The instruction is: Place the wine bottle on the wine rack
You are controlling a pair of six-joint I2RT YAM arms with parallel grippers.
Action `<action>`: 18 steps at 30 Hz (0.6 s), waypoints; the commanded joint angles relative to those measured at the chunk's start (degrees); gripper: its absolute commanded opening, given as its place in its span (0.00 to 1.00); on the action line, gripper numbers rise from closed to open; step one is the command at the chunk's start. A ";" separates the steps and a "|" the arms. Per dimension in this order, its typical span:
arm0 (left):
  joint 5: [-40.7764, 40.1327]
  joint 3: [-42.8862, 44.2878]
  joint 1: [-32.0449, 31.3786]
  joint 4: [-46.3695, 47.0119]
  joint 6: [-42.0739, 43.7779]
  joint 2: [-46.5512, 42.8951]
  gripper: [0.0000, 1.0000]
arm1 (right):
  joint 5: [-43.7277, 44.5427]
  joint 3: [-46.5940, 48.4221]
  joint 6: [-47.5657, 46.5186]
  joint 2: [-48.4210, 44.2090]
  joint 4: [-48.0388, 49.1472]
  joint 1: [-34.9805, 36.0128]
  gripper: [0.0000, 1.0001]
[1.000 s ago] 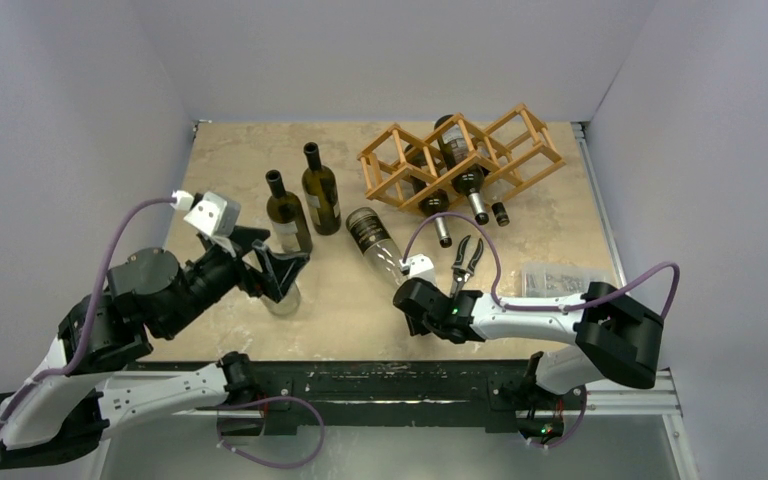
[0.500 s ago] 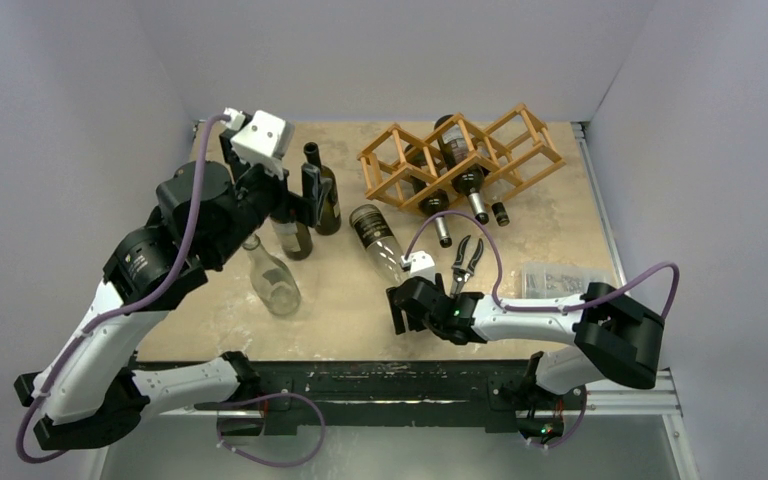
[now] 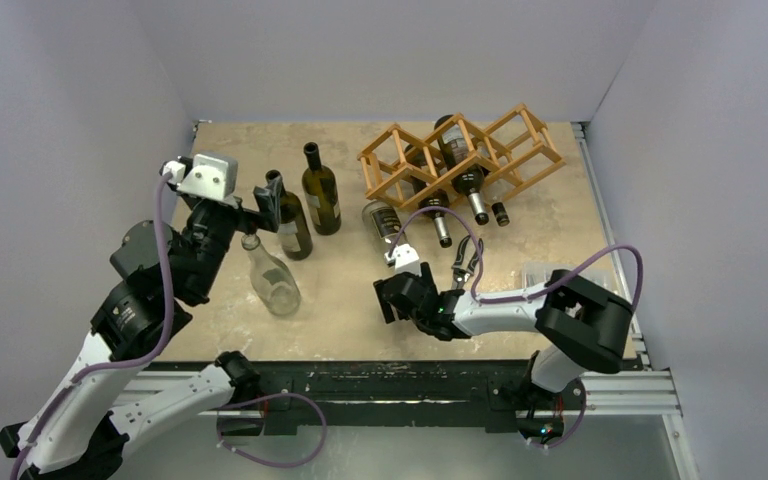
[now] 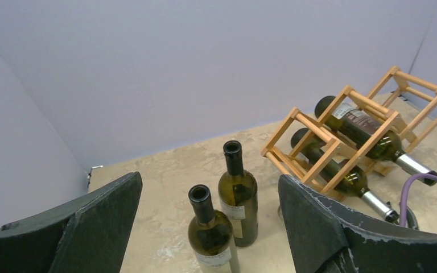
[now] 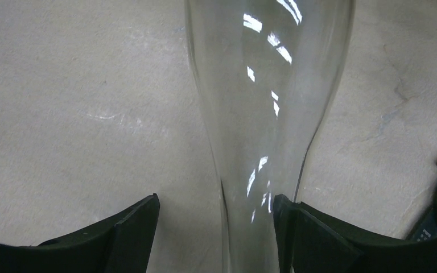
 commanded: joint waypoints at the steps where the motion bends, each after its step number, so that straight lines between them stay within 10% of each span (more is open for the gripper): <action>1: -3.93 -4.48 0.41 9.89 3.75 -1.59 0.89 | 4.27 2.68 -4.33 4.05 10.60 -0.36 0.78; 18: -2.99 -6.79 0.68 11.37 3.92 -3.76 0.87 | 10.67 3.91 4.42 8.01 5.92 -0.42 0.34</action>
